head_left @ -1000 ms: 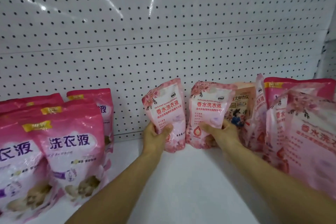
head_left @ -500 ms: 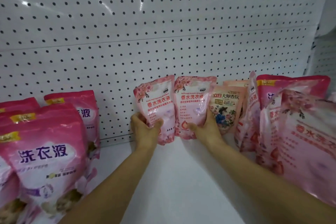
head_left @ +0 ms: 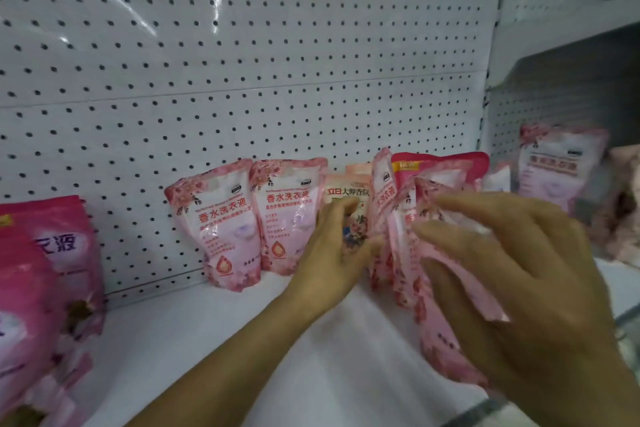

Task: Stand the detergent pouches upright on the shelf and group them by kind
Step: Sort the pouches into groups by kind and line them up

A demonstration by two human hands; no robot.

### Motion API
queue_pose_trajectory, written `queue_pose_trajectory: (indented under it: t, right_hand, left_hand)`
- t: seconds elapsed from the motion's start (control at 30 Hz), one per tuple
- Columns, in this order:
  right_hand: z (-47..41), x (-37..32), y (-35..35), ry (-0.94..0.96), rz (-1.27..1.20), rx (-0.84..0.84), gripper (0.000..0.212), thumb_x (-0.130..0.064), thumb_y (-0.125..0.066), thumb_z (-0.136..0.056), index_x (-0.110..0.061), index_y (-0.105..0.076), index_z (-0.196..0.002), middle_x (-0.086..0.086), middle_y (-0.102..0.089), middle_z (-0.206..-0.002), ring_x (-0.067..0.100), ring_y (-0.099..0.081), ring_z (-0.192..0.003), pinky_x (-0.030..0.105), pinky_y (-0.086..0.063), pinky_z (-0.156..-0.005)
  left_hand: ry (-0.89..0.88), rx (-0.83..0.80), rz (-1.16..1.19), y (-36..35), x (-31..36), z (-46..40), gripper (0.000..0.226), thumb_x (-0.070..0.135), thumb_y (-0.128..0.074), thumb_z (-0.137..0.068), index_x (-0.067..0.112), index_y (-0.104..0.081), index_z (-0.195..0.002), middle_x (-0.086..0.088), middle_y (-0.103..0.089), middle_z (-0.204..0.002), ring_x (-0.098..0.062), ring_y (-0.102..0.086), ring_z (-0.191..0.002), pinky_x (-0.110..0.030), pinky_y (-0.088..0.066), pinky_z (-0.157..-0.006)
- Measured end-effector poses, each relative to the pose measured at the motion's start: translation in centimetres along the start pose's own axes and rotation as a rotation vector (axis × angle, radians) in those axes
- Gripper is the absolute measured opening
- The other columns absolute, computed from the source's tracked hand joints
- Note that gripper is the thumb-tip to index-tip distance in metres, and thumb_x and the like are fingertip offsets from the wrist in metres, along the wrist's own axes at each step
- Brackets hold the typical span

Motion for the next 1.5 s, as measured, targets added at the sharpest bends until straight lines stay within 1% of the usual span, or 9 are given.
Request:
queue_pose_trajectory:
  t: [0.17,0.3,0.5,0.6,0.8,1.0,1.13,1.33,1.5]
  right_hand:
    - [0.2,4.4,2.2,-0.307,-0.062,-0.083,0.030,-0.024,-0.062,-0.091,-0.017,-0.057,-0.119,0.004,-0.058,-0.100,0.016,-0.052,-0.082,0.030,-0.048,-0.069]
    - [-0.9,6.6,1.2,-0.456,-0.267,-0.311,0.017,-0.029,-0.061,-0.087,-0.034,-0.061,-0.104,-0.008,-0.059,-0.067,0.011,-0.058,-0.061,0.033,-0.051,-0.056]
    - [-3.1,6.9,-0.3,-0.502,-0.475,-0.506,0.034,-0.039,-0.064,-0.082,-0.032,-0.059,-0.115,0.000,-0.068,-0.072,0.014,-0.068,-0.058,0.043,-0.059,-0.063]
    - [-3.8,7.2,0.9,-0.466,-0.714,-0.668,0.053,-0.060,-0.065,-0.073,-0.029,-0.066,-0.115,-0.003,-0.075,-0.082,0.010,-0.071,-0.062,0.025,-0.056,-0.056]
    - [-0.1,14.7,-0.1,-0.795,-0.729,0.064,0.033,-0.039,-0.071,-0.083,-0.023,-0.062,-0.110,-0.002,-0.066,-0.099,0.008,-0.062,-0.085,0.027,-0.052,-0.075]
    - [5.0,17.1,-4.7,-1.024,-1.028,-0.436,0.077,-0.053,-0.077,-0.069,-0.019,-0.050,-0.132,0.000,-0.066,-0.120,0.017,-0.063,-0.111,0.041,-0.049,-0.097]
    - [5.3,16.7,-4.6,-1.004,-1.090,-0.328,0.048,-0.031,-0.080,-0.063,-0.015,-0.068,-0.108,0.000,-0.076,-0.102,0.016,-0.074,-0.091,0.031,-0.060,-0.073]
    - [6.5,13.1,-3.9,-0.975,-1.018,-0.145,0.022,-0.018,-0.074,-0.084,-0.021,-0.069,-0.106,-0.015,-0.072,-0.092,-0.002,-0.071,-0.080,0.016,-0.056,-0.061]
    - [6.9,11.8,-3.9,-0.983,-0.967,-0.225,0.035,-0.024,-0.074,-0.083,-0.022,-0.063,-0.116,-0.011,-0.071,-0.103,0.004,-0.068,-0.092,0.029,-0.055,-0.076]
  left_hand:
    - [-0.045,0.362,0.149,-2.3,3.0,0.3,0.017,0.036,-0.054,-0.098,0.026,-0.044,-0.108,0.007,-0.050,-0.103,-0.008,-0.052,-0.092,-0.032,-0.052,-0.080]
    - [-0.166,0.160,0.136,-3.1,5.2,2.4,0.030,0.053,-0.051,-0.086,0.029,-0.047,-0.103,0.007,-0.052,-0.099,-0.010,-0.054,-0.090,-0.028,-0.049,-0.077]
    - [0.067,-0.082,0.135,-5.5,7.1,3.7,0.081,0.071,-0.066,-0.068,0.036,-0.038,-0.135,0.018,-0.048,-0.134,-0.001,-0.048,-0.123,-0.033,-0.048,-0.101]
    - [0.127,0.062,0.209,-6.7,8.0,4.0,0.054,0.048,-0.070,-0.085,0.036,-0.048,-0.133,0.018,-0.061,-0.128,0.000,-0.058,-0.117,-0.029,-0.052,-0.096]
    - [0.390,0.331,0.583,-5.3,7.1,5.5,0.019,0.027,-0.053,-0.099,0.022,-0.070,-0.105,0.001,-0.079,-0.097,-0.016,-0.076,-0.089,-0.027,-0.060,-0.070]
    - [0.348,0.395,0.516,-4.6,7.5,6.1,0.015,0.031,-0.052,-0.100,0.033,-0.065,-0.106,0.007,-0.078,-0.099,-0.013,-0.075,-0.092,-0.038,-0.060,-0.082]
    - [0.249,0.552,0.507,-4.7,8.1,6.7,0.022,0.024,-0.054,-0.100,0.041,-0.055,-0.114,0.012,-0.075,-0.105,-0.008,-0.074,-0.093,-0.022,-0.059,-0.066]
    - [0.185,1.077,0.367,-4.5,8.3,8.0,0.009,0.025,-0.053,-0.102,0.029,-0.053,-0.110,-0.001,-0.067,-0.112,-0.020,-0.069,-0.101,-0.043,-0.060,-0.086]
    - [0.185,0.911,0.238,-4.8,9.3,9.1,0.020,0.026,-0.061,-0.096,0.037,-0.047,-0.104,0.009,-0.055,-0.125,0.007,-0.055,-0.110,-0.028,-0.047,-0.104]
Point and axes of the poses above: each hand's wrist, its own z-axis away from the middle knuckle, its own y-axis out of the back of the hand, x = y × z, the point moved 1 cm from there along -z, towards the middle knuckle
